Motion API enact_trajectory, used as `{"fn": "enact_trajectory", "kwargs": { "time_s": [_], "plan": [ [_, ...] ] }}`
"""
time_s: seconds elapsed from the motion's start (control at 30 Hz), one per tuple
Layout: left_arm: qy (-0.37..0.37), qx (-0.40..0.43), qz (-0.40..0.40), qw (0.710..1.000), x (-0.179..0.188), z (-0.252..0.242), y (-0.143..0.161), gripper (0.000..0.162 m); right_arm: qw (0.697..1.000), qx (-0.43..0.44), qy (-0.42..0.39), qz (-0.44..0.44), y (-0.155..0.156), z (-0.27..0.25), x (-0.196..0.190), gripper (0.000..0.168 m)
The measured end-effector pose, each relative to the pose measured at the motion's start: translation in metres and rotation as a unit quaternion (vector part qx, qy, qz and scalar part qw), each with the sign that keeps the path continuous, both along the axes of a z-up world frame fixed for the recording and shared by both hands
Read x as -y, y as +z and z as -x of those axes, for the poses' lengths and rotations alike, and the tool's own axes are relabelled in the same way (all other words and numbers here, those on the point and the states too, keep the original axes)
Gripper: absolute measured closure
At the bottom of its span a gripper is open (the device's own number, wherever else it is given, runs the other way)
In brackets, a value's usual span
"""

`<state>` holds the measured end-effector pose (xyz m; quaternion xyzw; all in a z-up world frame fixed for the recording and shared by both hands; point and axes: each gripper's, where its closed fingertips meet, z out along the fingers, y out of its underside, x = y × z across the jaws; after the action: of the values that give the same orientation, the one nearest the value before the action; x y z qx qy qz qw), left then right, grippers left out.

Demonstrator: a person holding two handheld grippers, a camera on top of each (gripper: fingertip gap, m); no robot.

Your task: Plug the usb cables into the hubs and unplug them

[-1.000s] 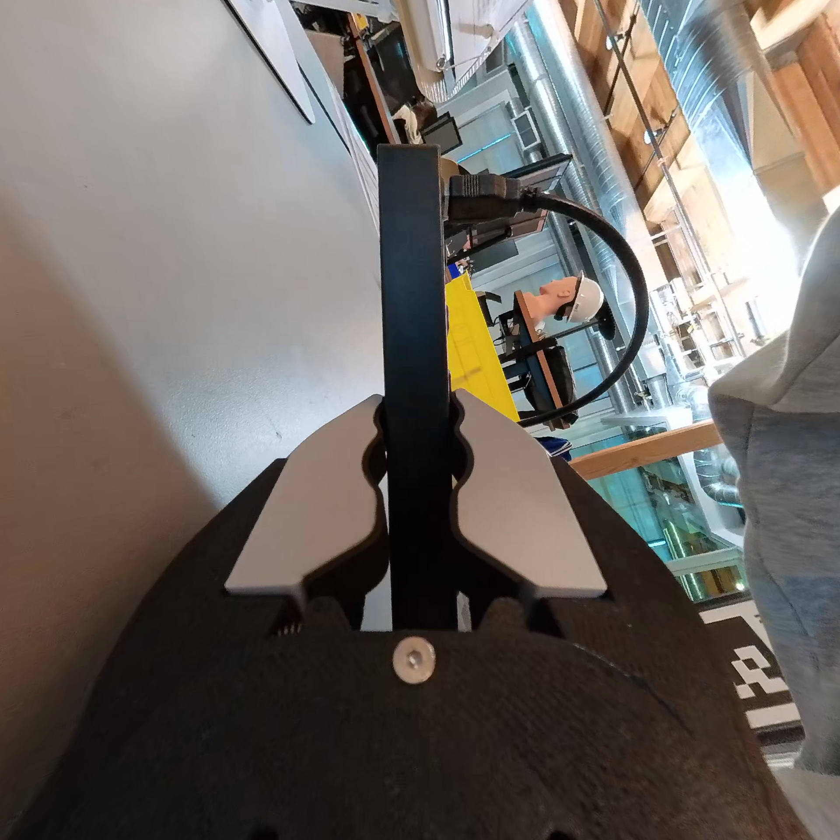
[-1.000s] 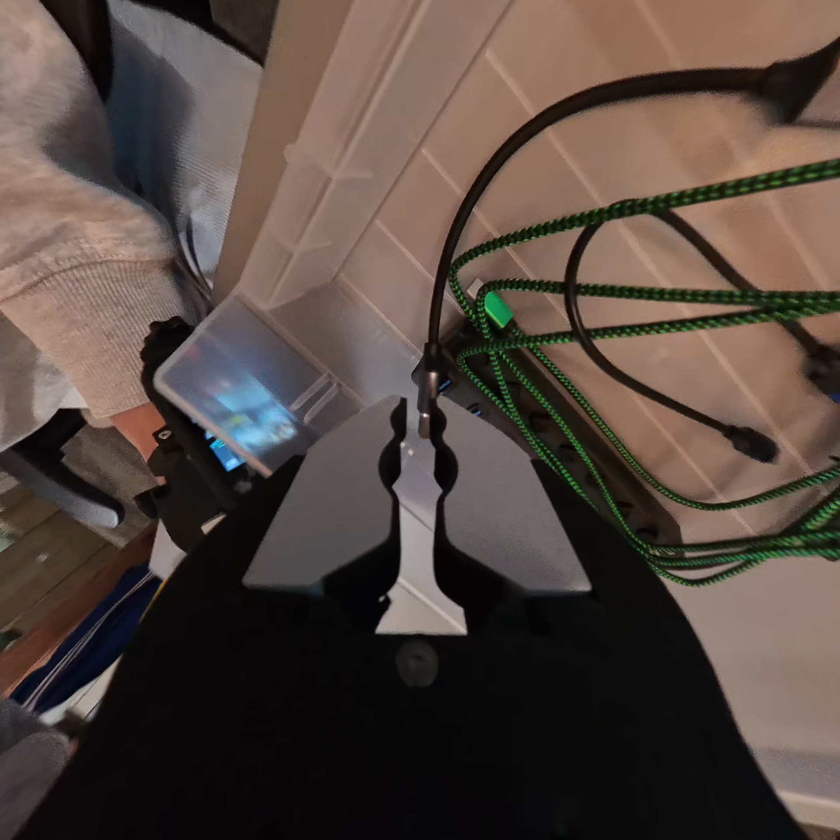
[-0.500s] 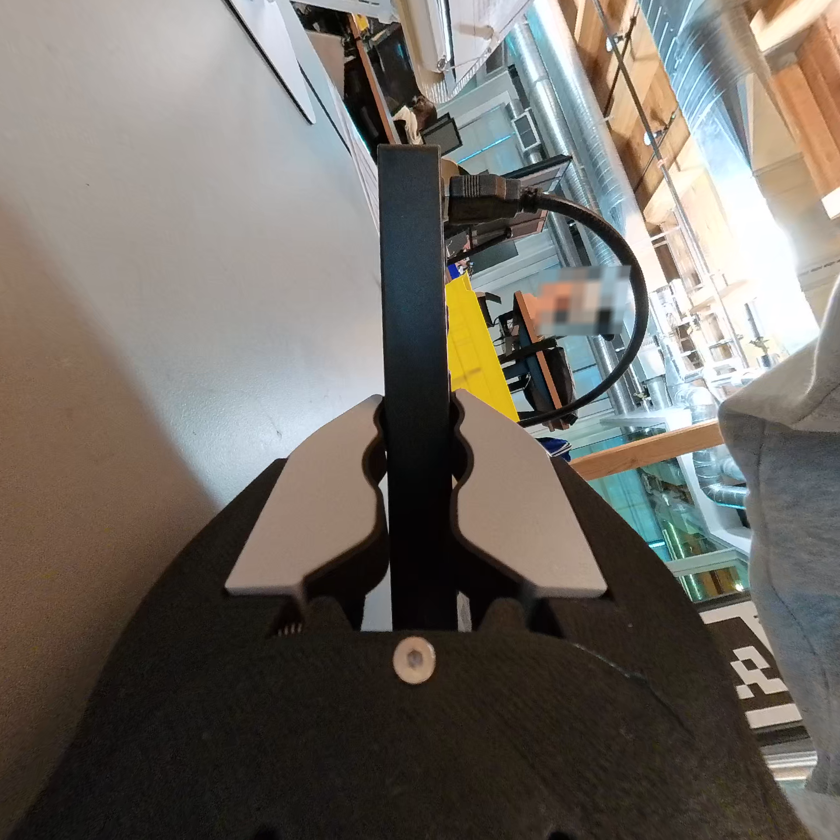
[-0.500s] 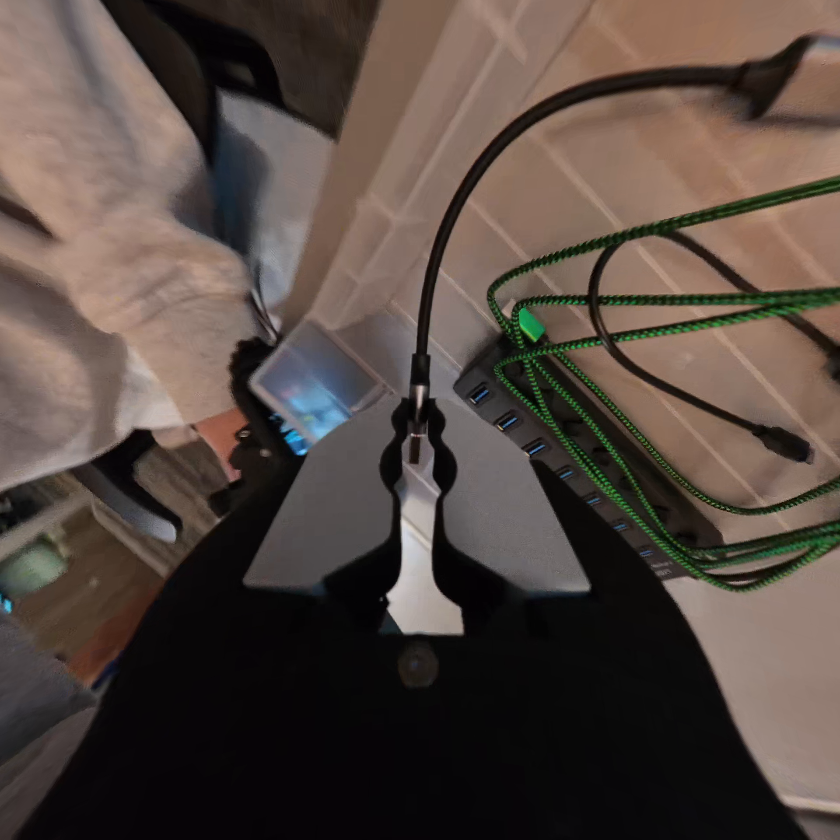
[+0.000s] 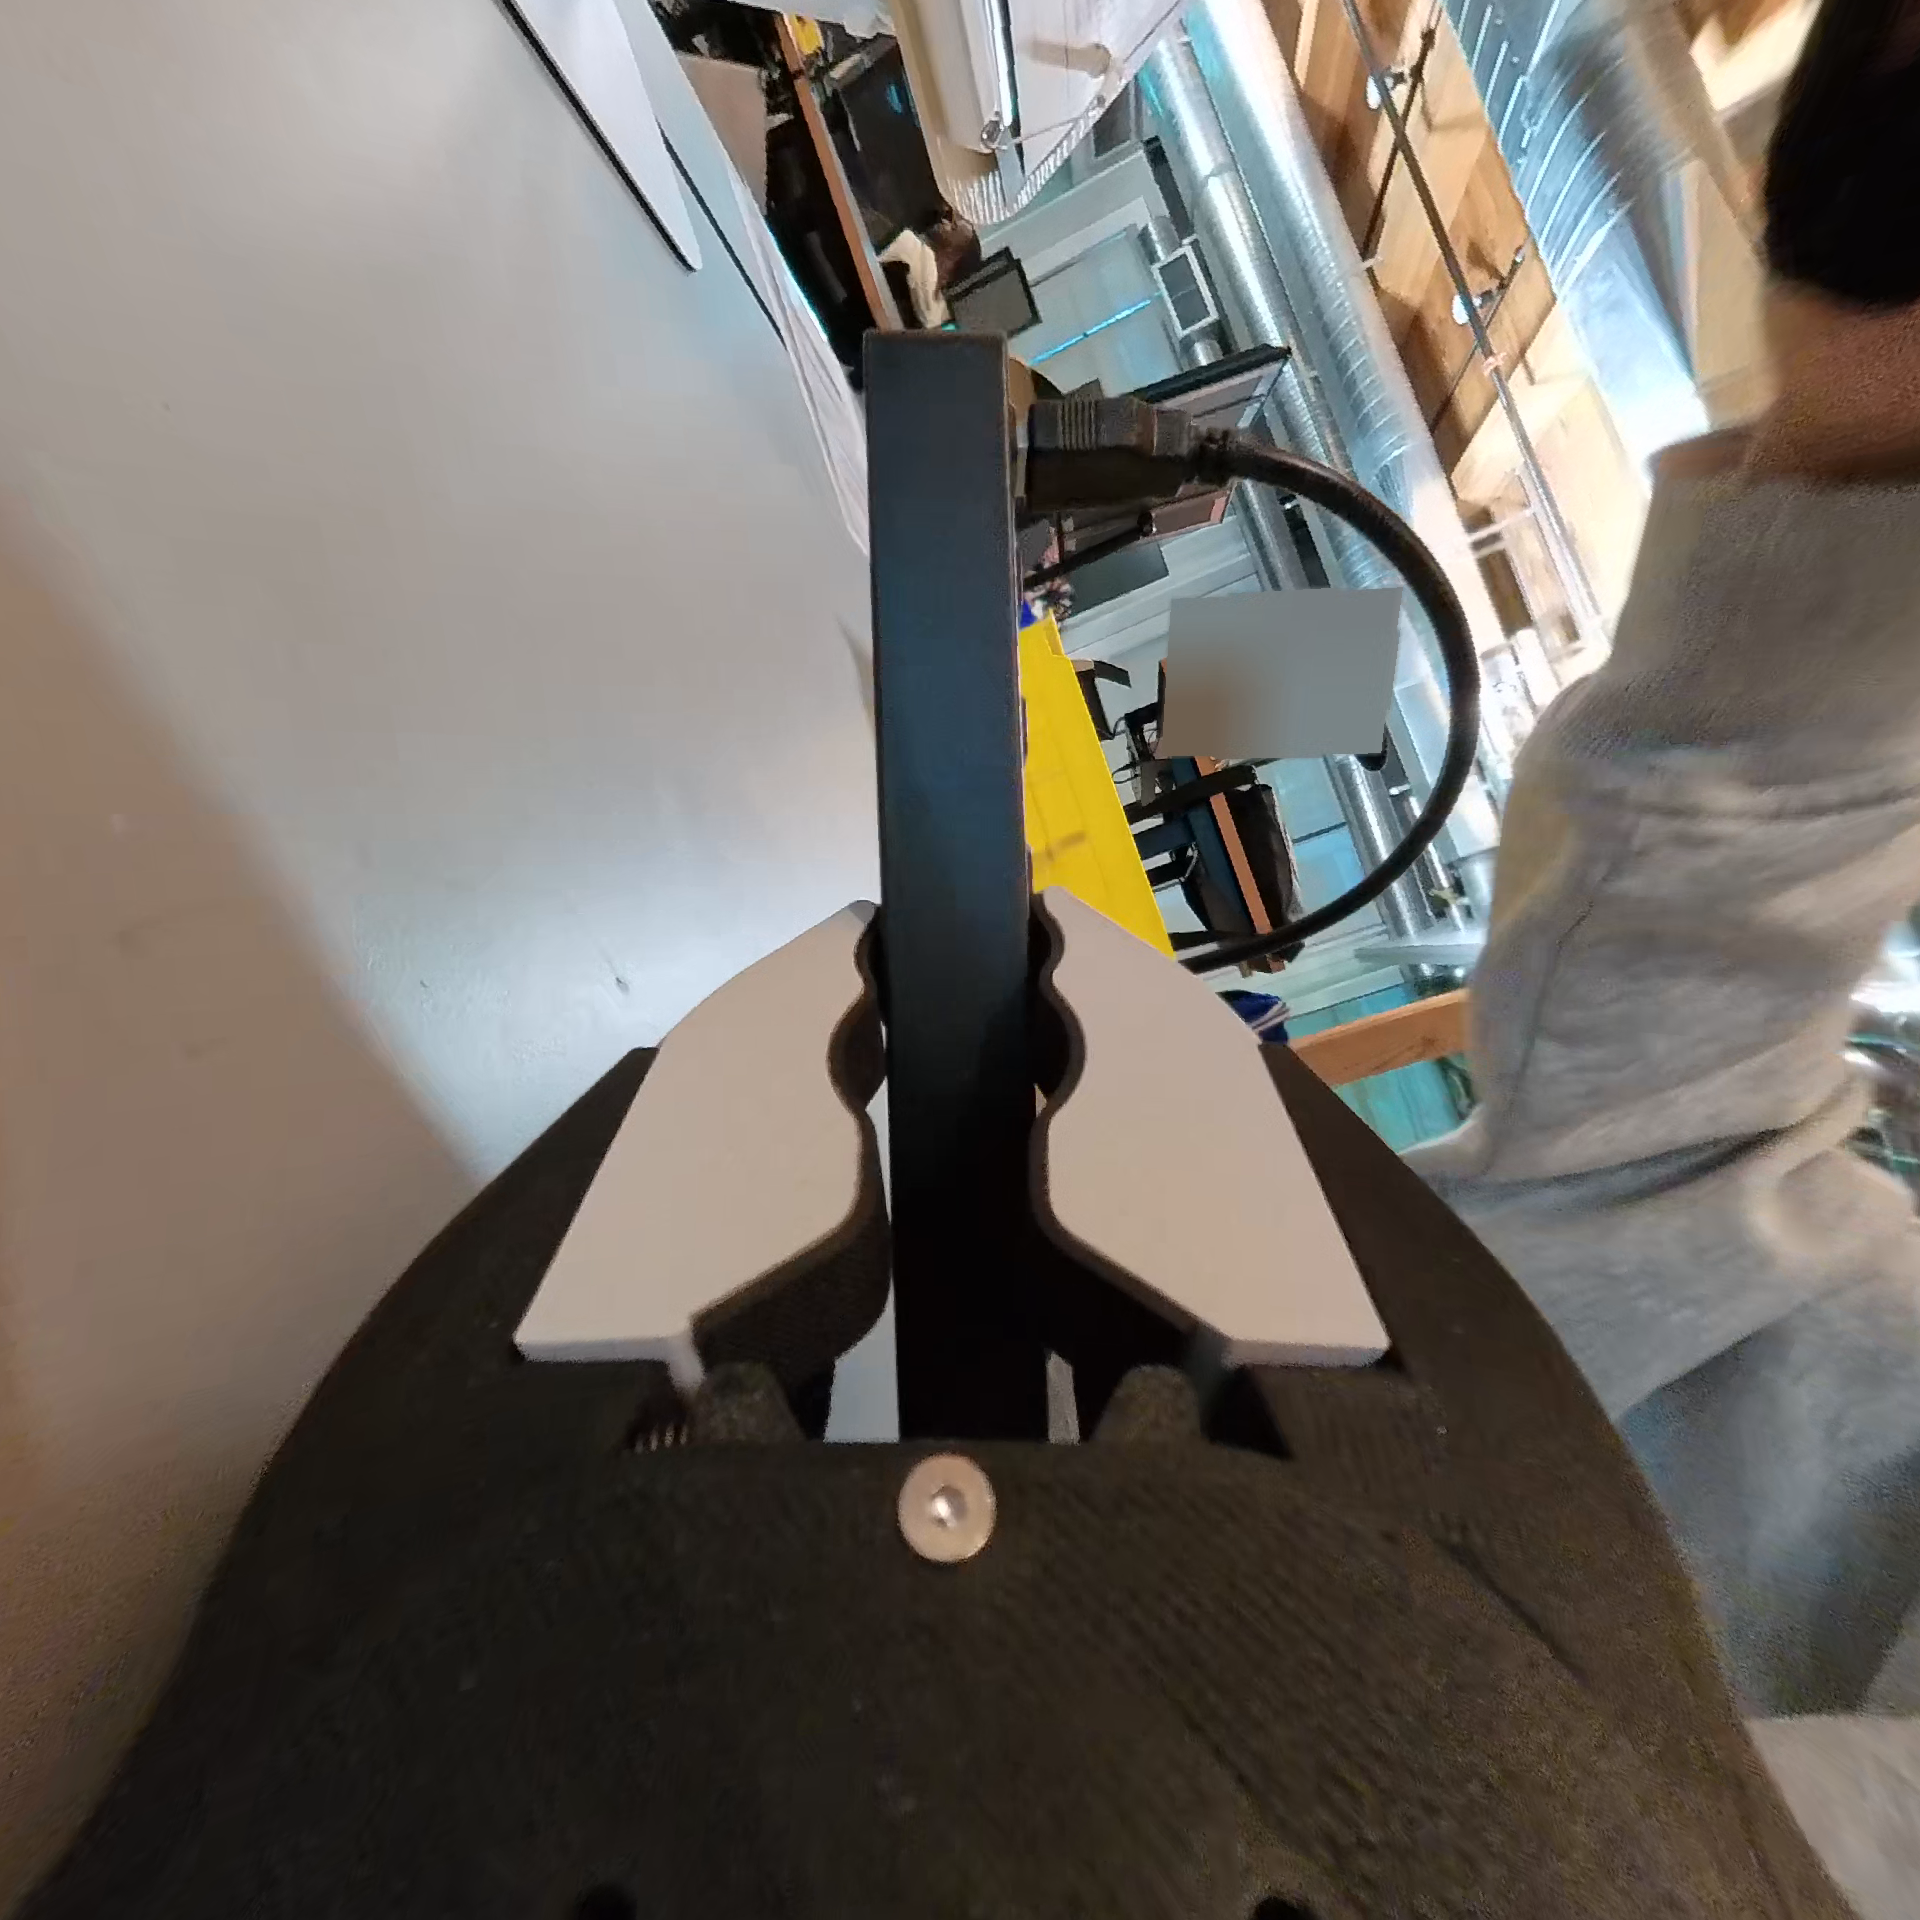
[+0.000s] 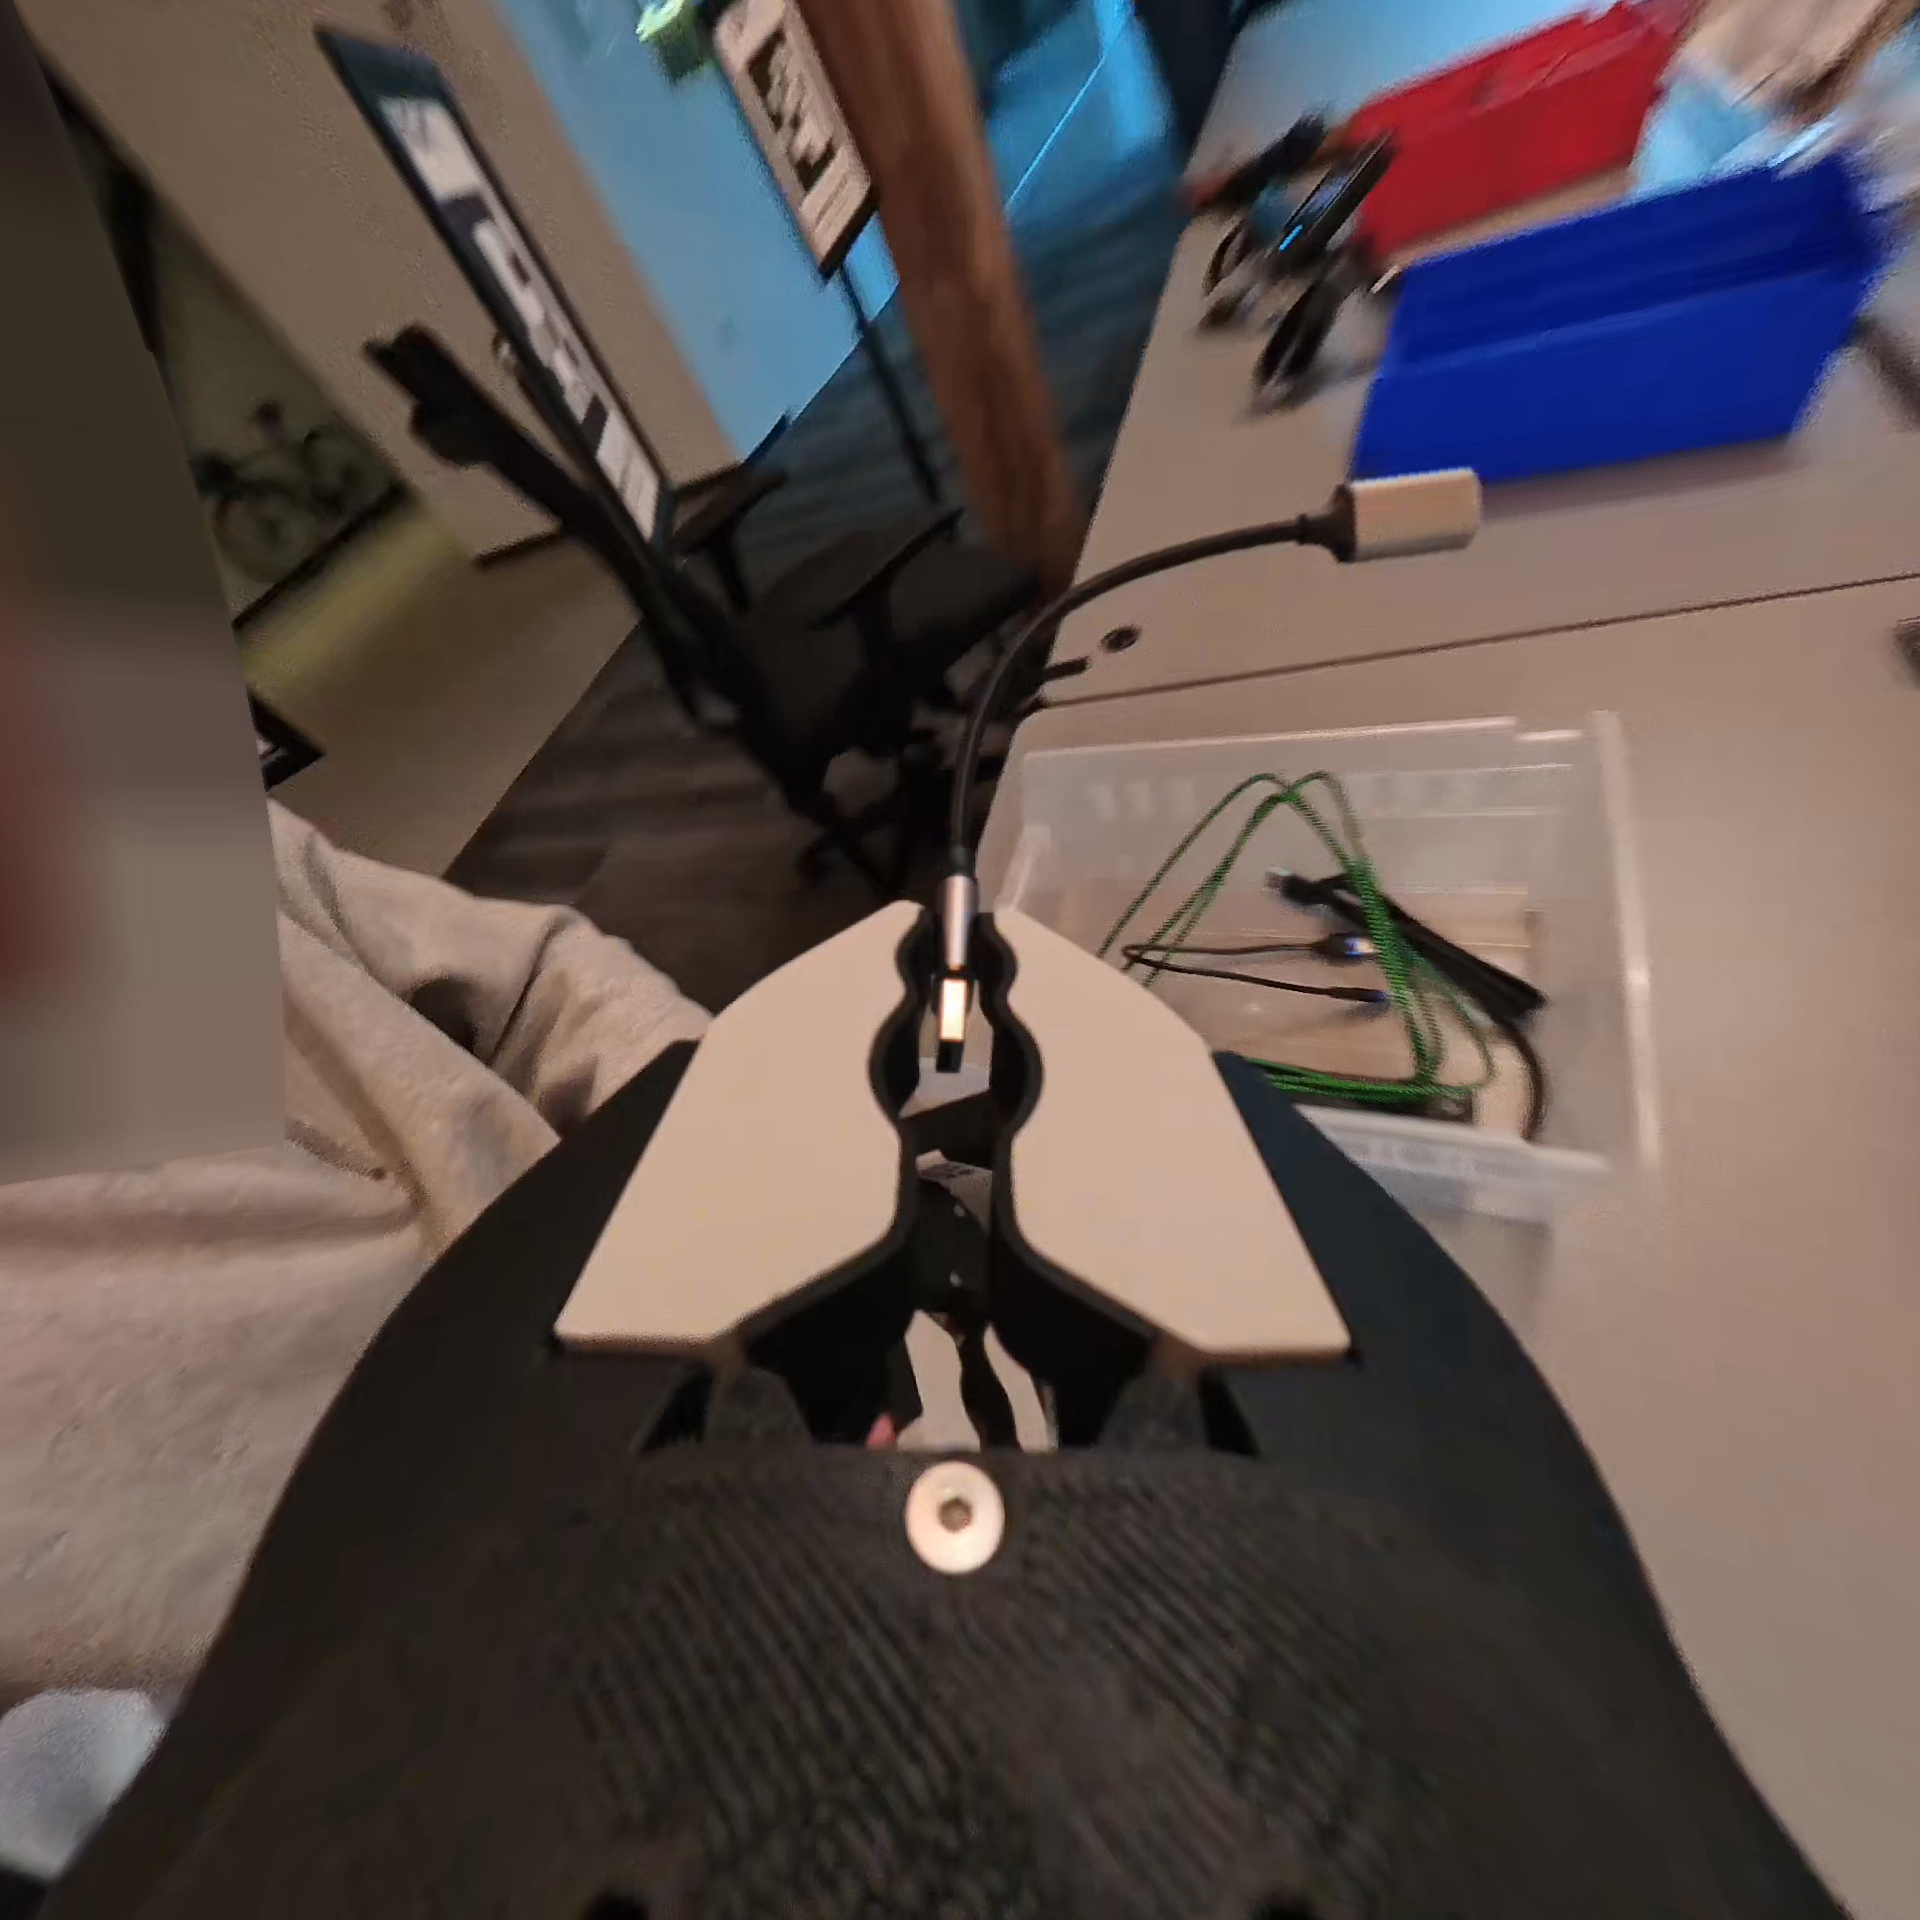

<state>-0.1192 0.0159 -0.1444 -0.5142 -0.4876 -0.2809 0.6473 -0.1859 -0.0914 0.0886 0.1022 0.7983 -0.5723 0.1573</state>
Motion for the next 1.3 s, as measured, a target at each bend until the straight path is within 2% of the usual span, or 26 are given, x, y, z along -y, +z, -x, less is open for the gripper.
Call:
{"fn": "enact_trajectory", "kwargs": {
  "time_s": [0.03,0.17,0.37,0.53,0.7,0.8,0.9,0.97,1.03,1.07,1.17,1.3],
  "plan": [
    [-0.004,-0.001,-0.004,1.0,0.0,-0.001,0.001,0.137,0.999,-0.014,-0.029,0.016,0.005,-0.003,-0.02,0.16],
    [-0.005,-0.007,-0.01,1.0,0.0,-0.002,0.003,0.137,0.986,-0.063,-0.148,0.046,0.0,-0.023,-0.095,0.161],
    [0.006,-0.027,-0.018,0.999,0.001,-0.002,0.008,0.137,0.944,-0.089,-0.312,0.054,-0.055,-0.057,-0.182,0.161],
    [0.105,-0.083,-0.012,0.991,0.012,0.007,0.019,0.136,0.905,-0.081,-0.416,0.024,-0.12,-0.077,-0.237,0.16],
    [0.196,-0.14,0.022,0.97,0.019,0.024,0.026,0.136,0.892,-0.024,-0.451,0.011,-0.166,-0.085,-0.272,0.16],
    [0.263,-0.167,0.075,0.947,0.029,0.045,0.036,0.137,0.878,0.006,-0.478,0.014,-0.184,-0.082,-0.282,0.16],
    [0.311,-0.238,0.088,0.916,0.042,0.057,0.08,0.136,0.862,0.037,-0.503,0.036,-0.195,-0.079,-0.282,0.16],
    [0.325,-0.328,0.141,0.876,0.046,0.058,0.1,0.137,0.852,0.072,-0.515,0.055,-0.203,-0.076,-0.277,0.16],
    [0.336,-0.385,0.19,0.838,0.05,0.057,0.102,0.137,0.846,0.102,-0.519,0.059,-0.216,-0.074,-0.272,0.16],
    [0.338,-0.384,0.193,0.837,0.051,0.056,0.098,0.136,0.844,0.113,-0.521,0.056,-0.222,-0.073,-0.27,0.16],
    [0.322,-0.341,0.187,0.863,0.052,0.058,0.079,0.137,0.839,0.141,-0.522,0.062,-0.234,-0.07,-0.266,0.16],
    [0.298,-0.326,0.211,0.872,0.052,0.062,0.059,0.137,0.85,0.168,-0.497,0.051,-0.246,-0.073,-0.255,0.157]
  ]
}}
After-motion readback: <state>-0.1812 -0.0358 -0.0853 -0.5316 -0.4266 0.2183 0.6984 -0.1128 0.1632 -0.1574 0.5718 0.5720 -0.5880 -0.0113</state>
